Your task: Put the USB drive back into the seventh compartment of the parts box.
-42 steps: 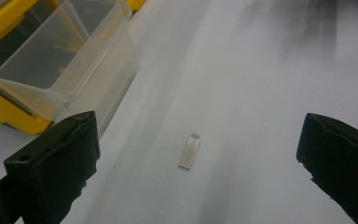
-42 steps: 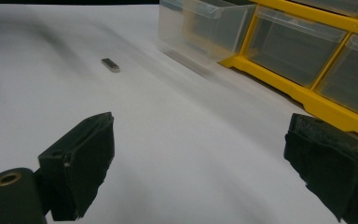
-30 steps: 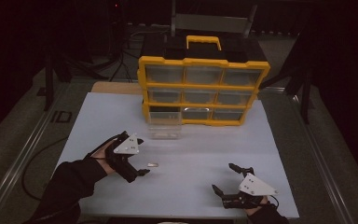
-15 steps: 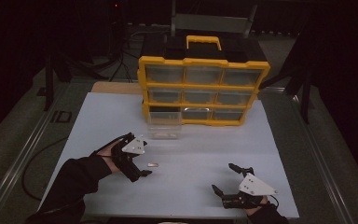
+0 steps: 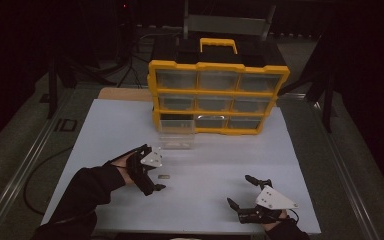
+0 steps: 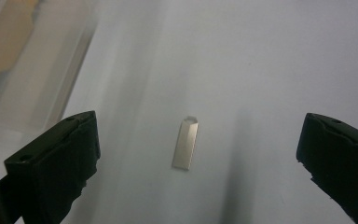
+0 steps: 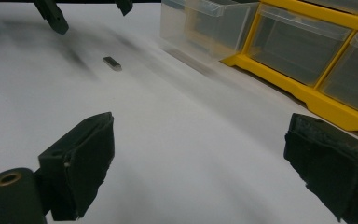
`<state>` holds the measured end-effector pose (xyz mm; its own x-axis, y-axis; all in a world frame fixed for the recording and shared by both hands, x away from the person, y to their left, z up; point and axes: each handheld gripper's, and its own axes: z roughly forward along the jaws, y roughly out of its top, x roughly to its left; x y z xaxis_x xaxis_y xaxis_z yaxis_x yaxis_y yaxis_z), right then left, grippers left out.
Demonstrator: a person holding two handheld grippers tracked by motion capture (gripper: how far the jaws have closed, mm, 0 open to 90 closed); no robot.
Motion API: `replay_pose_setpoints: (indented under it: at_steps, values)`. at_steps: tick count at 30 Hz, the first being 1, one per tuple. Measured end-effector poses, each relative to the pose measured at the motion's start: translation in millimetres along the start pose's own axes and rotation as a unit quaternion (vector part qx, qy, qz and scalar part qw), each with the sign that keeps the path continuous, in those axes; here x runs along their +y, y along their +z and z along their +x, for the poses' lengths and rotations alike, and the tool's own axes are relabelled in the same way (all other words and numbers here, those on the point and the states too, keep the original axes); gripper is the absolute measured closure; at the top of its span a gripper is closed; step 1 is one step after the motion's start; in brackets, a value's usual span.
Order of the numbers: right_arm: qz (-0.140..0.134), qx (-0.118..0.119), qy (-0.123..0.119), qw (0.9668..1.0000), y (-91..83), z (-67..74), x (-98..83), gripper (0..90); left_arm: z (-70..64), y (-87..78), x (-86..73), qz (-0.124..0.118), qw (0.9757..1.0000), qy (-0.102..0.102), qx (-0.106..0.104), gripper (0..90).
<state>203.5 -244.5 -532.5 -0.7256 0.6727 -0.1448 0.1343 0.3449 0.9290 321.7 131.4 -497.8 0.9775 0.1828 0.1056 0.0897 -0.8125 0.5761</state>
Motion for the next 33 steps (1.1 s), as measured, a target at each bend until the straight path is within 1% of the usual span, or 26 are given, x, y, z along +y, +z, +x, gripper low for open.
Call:
replay_pose_setpoints:
  at_steps: [1,3,4,5,7,8,9,10,11,15,16,19,20,22,27,28,30,33]
  values:
    - [0.0,0.0,0.0,1.0,0.0,0.0,0.0,8.8,0.1,1.2,-0.3,0.003,1.0,0.002,0.001,0.4]
    - [0.0,0.001,-0.001,1.0,0.1,-0.3,-0.1,8.8,1.6,4.3,-1.3,0.009,0.9999,-0.006,0.0,0.4]
    - [0.0,0.001,-0.001,1.0,0.2,-0.2,-0.1,8.8,1.8,5.3,-1.9,0.012,0.9999,-0.003,0.003,0.4]
    - [0.001,0.0,0.0,1.0,0.3,0.1,-0.1,8.8,2.0,6.2,-2.4,0.013,0.9999,-0.002,0.005,6.4]
    - [0.0,0.001,-0.001,1.0,0.3,-0.2,-0.1,8.8,3.1,8.2,-3.1,0.015,0.9999,-0.003,0.003,6.9]
    - [0.0,0.001,0.0,1.0,0.3,-0.1,-0.1,8.8,3.9,10.8,-3.7,0.02,0.9998,-0.005,0.008,8.3]
    - [0.0,0.001,0.0,1.0,0.3,0.0,-0.1,8.8,3.9,10.8,-3.7,0.02,0.9998,-0.005,0.008,10.1]
    - [0.0,0.001,0.0,1.0,0.3,0.0,-0.1,8.8,4.0,11.4,-3.9,0.021,0.9997,-0.004,0.006,10.1]
    - [0.0,0.001,-0.001,1.0,0.3,-0.1,-0.1,8.8,5.1,12.7,-4.9,0.022,0.9997,0.001,0.007,17.0]
    - [0.0,0.001,-0.001,1.0,0.2,0.0,0.0,8.8,6.1,14.7,-5.6,0.025,0.9996,-0.002,0.01,18.2]
    - [0.0,0.002,-0.001,1.0,0.3,-0.1,-0.1,8.8,7.5,17.0,-6.2,0.029,0.9996,-0.001,0.005,21.2]
    - [0.0,0.001,-0.001,1.0,0.2,-0.1,-0.1,8.8,8.1,18.9,-6.4,0.032,0.9995,-0.003,0.004,29.5]
    - [0.001,0.001,0.0,1.0,0.3,0.0,-0.1,8.8,8.3,19.7,-6.5,0.033,0.9995,-0.003,0.004,29.5]
    - [0.0,0.001,0.0,1.0,0.4,0.1,-0.2,8.8,8.9,21.4,-6.9,0.034,0.9994,-0.003,0.003,36.3]
    - [0.0,0.003,-0.001,1.0,0.2,-0.2,-0.2,8.8,9.6,24.9,-7.0,0.039,0.9992,-0.002,-0.004,46.5]
    - [0.0,0.003,-0.001,1.0,0.2,-0.2,-0.2,8.8,9.7,25.5,-7.0,0.04,0.9992,-0.001,-0.003,46.5]
    - [0.001,0.002,0.0,1.0,0.3,0.0,-0.2,8.8,10.3,26.1,-7.3,0.038,0.9992,-0.002,-0.006,52.2]
    - [0.001,0.001,0.0,1.0,0.3,0.1,-0.2,8.8,11.5,26.5,-7.7,0.036,0.9993,-0.005,-0.008,53.1]
